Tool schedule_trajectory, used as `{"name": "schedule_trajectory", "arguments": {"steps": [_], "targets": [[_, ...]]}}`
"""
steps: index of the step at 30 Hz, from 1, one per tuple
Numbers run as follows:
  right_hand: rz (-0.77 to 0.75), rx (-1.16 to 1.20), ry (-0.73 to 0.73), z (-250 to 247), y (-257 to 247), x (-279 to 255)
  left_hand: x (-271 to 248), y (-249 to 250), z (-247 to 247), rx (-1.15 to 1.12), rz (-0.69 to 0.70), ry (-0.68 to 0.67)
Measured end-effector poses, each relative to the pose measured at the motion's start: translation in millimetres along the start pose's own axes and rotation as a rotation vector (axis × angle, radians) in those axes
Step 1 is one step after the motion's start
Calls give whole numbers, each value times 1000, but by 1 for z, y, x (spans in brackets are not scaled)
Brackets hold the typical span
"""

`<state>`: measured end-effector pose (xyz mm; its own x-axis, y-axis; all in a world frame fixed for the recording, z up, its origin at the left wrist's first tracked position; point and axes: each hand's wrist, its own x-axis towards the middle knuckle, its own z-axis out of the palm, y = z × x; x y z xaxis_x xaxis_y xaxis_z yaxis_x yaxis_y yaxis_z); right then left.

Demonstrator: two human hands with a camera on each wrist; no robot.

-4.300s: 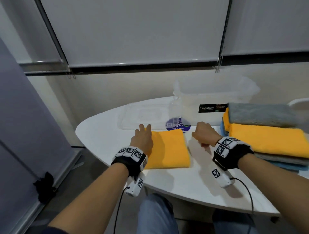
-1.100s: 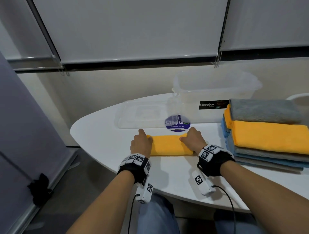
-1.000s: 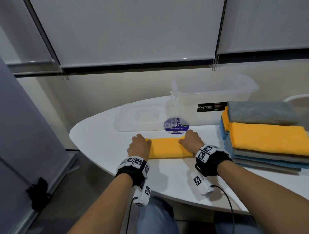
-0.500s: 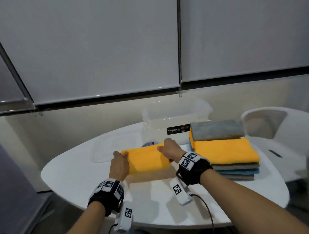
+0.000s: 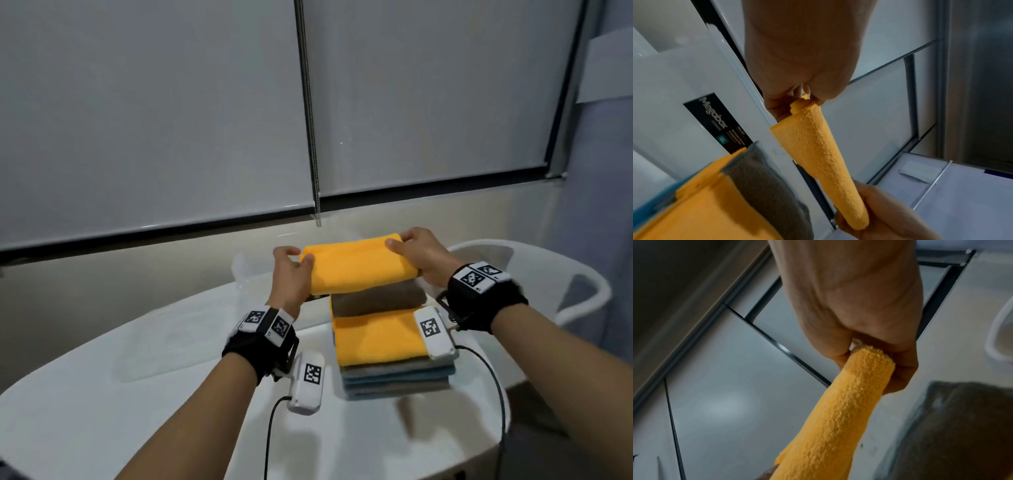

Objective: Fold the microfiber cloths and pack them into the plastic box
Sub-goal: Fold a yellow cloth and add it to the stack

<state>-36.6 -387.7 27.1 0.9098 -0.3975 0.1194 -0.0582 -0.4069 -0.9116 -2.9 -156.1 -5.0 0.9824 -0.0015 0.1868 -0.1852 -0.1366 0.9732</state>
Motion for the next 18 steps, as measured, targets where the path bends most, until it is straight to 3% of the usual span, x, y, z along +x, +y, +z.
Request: {"name": "schedule_trajectory", "arguments": {"steps": [7,18], "targets": [[138,-21,-136,-35,56,-17,-24,-29,39,45,-56,-29],[163,-89,-50,-12,112,-40,-55,-80,46,139,-195,-47]]}}
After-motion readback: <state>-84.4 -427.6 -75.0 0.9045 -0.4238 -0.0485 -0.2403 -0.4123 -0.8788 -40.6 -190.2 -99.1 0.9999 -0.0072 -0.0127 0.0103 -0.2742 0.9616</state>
